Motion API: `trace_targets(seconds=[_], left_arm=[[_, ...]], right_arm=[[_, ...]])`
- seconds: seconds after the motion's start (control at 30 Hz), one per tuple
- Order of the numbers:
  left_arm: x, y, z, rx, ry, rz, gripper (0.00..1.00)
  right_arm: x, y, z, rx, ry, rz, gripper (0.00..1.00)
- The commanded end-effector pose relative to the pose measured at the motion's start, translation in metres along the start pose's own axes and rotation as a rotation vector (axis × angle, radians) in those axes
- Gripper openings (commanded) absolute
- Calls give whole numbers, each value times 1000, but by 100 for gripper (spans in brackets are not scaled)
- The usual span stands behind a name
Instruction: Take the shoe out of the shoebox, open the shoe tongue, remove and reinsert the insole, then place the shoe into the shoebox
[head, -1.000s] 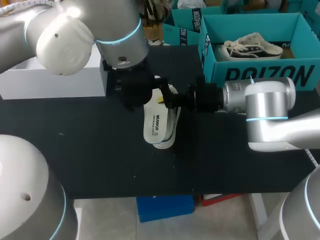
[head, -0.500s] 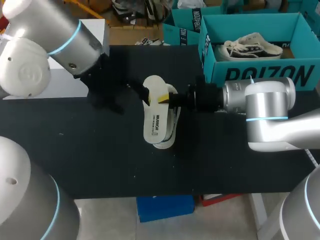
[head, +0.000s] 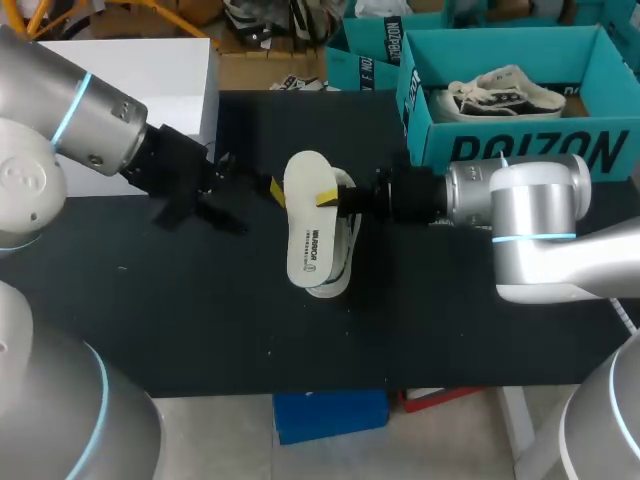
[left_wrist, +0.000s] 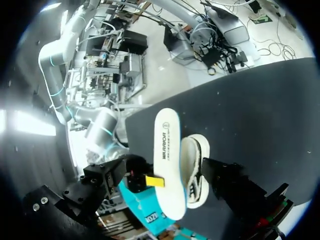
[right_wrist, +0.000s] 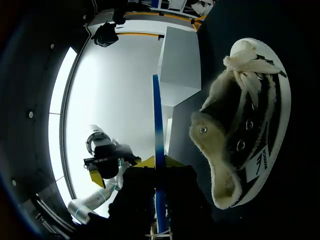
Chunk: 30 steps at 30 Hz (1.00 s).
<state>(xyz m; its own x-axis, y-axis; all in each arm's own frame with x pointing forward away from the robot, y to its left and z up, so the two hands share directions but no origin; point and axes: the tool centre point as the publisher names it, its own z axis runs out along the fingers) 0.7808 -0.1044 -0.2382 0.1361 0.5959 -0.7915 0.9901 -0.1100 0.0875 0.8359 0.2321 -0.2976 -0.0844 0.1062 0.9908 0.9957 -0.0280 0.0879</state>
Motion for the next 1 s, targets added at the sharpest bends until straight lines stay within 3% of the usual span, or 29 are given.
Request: trace_targets(seconds=[0.03,0.37,0.67,1.0], left_arm=[[4,-3,1,-8,-81,4,100],[4,-3,1,-8,-81,4,100],[19,-1,9,-58,-296,-83,100],[35,21,13,-134,-388,-136,100]], right_arm=[[-1,0,1,-1,0,0,0],[-1,0,1,-1,0,0,0],[-1,0,1,-1,0,0,0],[-1,0,1,-1,0,0,0]])
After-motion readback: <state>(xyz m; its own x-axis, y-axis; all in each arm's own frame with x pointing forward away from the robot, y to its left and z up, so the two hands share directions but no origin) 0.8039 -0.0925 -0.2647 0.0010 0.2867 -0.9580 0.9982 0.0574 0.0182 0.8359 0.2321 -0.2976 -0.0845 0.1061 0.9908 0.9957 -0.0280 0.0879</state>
